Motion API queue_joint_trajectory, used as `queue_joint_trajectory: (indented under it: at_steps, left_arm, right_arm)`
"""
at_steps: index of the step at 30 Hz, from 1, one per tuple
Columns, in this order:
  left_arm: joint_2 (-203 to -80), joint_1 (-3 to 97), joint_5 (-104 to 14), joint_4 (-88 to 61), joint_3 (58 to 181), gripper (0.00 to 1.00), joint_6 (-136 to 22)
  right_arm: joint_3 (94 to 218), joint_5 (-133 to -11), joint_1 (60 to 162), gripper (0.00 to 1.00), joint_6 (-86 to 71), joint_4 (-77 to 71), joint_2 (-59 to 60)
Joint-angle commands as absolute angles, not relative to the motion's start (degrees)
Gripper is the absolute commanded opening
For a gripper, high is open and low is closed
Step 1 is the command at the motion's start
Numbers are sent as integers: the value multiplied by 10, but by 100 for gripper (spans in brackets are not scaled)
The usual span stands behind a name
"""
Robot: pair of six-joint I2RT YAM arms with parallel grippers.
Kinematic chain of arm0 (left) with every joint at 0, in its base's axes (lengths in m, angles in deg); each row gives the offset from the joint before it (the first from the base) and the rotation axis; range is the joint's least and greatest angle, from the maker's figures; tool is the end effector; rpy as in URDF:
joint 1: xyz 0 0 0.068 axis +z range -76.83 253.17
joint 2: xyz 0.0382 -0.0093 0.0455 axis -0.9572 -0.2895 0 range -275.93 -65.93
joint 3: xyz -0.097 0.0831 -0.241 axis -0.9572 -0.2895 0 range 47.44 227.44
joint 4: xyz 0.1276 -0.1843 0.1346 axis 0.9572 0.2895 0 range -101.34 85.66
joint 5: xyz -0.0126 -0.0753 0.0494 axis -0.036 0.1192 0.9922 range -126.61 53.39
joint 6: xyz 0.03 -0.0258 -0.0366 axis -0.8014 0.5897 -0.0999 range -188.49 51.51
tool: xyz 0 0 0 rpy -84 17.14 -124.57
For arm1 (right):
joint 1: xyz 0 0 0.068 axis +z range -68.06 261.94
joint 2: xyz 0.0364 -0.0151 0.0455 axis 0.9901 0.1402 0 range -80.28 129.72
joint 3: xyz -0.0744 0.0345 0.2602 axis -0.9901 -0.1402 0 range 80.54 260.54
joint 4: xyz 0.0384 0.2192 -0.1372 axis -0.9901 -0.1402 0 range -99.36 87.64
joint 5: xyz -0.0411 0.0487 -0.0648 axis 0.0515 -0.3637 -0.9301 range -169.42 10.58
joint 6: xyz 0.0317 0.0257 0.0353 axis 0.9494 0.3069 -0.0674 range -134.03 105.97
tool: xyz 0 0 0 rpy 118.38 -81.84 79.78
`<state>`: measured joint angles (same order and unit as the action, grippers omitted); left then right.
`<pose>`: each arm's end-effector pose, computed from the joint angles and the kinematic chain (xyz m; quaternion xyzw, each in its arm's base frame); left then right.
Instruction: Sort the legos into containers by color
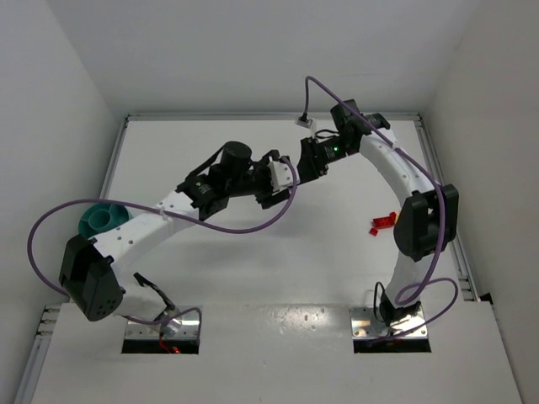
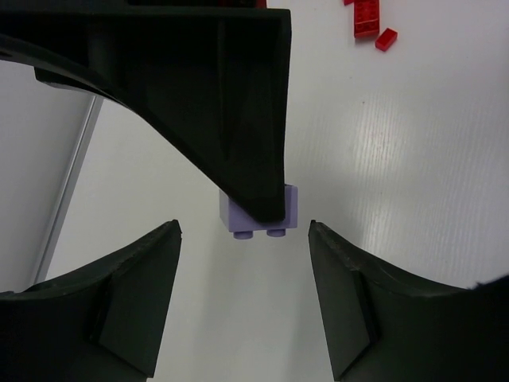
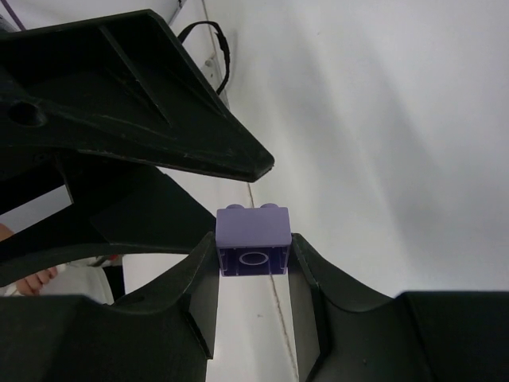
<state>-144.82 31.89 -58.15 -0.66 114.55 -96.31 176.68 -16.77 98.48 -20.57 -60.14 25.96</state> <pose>0.2320 -0.2211 0.3403 0.5487 0.6137 -0.2183 0.5241 0.3548 0.1383 0.2993 -0.2655 0.8014 0.5226 0.1189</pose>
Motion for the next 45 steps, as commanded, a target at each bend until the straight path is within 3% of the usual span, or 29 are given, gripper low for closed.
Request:
queue_joint_trajectory:
  at_steps: [1, 9, 18, 21, 24, 29, 31, 32, 33, 34, 45]
  left_arm:
    - [-1454, 312, -588, -42, 1156, 70, -958]
    - [-1454, 312, -595, -61, 1145, 60, -947]
    - [-1454, 307, -602, -61, 1145, 56, -942]
    - [-1454, 307, -596, -67, 1145, 47, -942]
    - [-1449, 307, -584, -79, 1140, 45, -936]
    - [-1449, 307, -572, -79, 1140, 33, -936]
    - [-1449, 307, -561, -73, 1140, 25, -936]
    - [-1449, 307, -561, -64, 1140, 22, -936]
    - [-1442, 307, -556, -64, 1140, 20, -936]
    - [-1442, 307, -556, -55, 1140, 20, -936]
    - [-1348, 348, -510, -4, 1091, 19, -878]
  right_arm:
    - [1792, -175, 994, 19, -232, -607, 245]
    - [1813, -175, 1000, 19, -232, -607, 252]
    - [1832, -175, 1010, 19, -232, -607, 270]
    - [1832, -175, 1010, 19, -232, -607, 270]
    - [1832, -181, 1010, 19, -232, -612, 270]
    - [1827, -181, 1010, 19, -232, -612, 270]
    - [1827, -188, 1010, 31, -224, -607, 270]
    - [1833, -188, 1010, 40, -224, -601, 270]
    - [1833, -188, 1003, 56, -216, -601, 270]
    - [1838, -188, 997, 61, -205, -578, 263]
    - [1873, -299, 965, 67, -205, -570, 264]
